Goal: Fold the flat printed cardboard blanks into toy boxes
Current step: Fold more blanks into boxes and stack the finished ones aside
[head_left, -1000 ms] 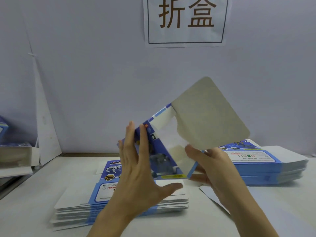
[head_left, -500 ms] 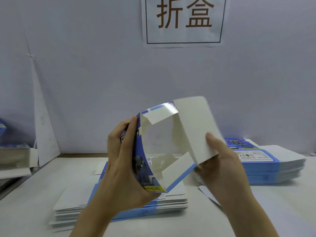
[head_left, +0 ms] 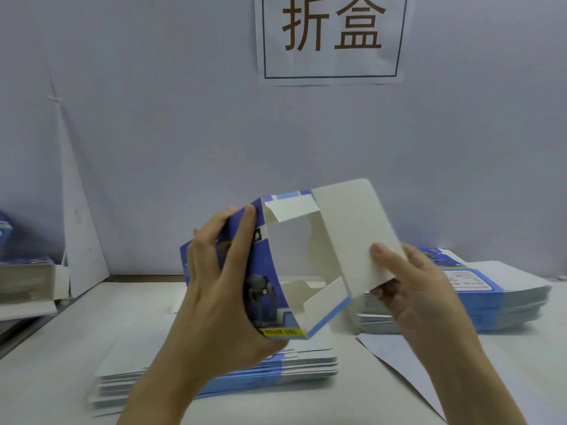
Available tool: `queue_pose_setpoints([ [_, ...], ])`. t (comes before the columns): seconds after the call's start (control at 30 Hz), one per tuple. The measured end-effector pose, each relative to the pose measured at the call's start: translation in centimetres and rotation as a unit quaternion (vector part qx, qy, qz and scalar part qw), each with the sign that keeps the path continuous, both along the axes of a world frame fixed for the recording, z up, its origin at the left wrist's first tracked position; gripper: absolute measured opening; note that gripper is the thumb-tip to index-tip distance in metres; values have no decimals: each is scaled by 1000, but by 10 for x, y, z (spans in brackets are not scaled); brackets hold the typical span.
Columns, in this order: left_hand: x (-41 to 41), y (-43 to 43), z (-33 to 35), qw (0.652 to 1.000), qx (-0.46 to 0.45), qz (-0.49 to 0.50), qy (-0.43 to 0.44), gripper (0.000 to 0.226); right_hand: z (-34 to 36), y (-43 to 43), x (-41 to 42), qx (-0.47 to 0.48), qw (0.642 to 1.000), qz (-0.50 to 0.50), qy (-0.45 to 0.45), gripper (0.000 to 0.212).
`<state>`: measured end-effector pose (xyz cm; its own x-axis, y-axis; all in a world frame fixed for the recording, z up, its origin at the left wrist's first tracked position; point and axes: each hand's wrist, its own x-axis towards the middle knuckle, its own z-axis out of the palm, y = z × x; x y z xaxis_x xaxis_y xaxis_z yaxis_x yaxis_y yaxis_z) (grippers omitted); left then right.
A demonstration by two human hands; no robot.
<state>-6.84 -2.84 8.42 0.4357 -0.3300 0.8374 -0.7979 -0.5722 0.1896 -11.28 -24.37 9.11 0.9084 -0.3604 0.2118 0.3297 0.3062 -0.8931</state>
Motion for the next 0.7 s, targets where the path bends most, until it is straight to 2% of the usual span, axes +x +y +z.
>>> queue_pose_setpoints([
  [0.1,9,8,-12,1000,-11,-5,-8,129,-1,-5,-1,-47,988,-111,-93,6],
  [0.17,8,4,-11,999,-28,-30,-8,127,-5,-6,2,-48,985,-126,-110,7],
  [0.27,4,0,-7,998,-27,-47,-15,127,-14,-1,12,40,998,-38,17,9],
  [0.33,3,-3,-5,998,-19,-58,-8,123,-25,13,20,65,988,57,128,11],
  [0.43,2,-1,-8,997,-14,-68,26,120,-40,33,29,37,979,101,173,45],
  [0.47,2,3,-8,997,-18,-66,31,122,-40,36,29,46,981,98,162,45],
  [0.53,3,11,-8,998,-15,-54,27,127,-34,37,27,64,988,76,117,29],
  [0.6,5,15,-7,998,-2,-53,22,132,-30,32,24,68,996,14,57,19],
  [0.7,5,14,-6,999,19,-44,11,133,-21,21,17,26,996,-81,-36,35],
])
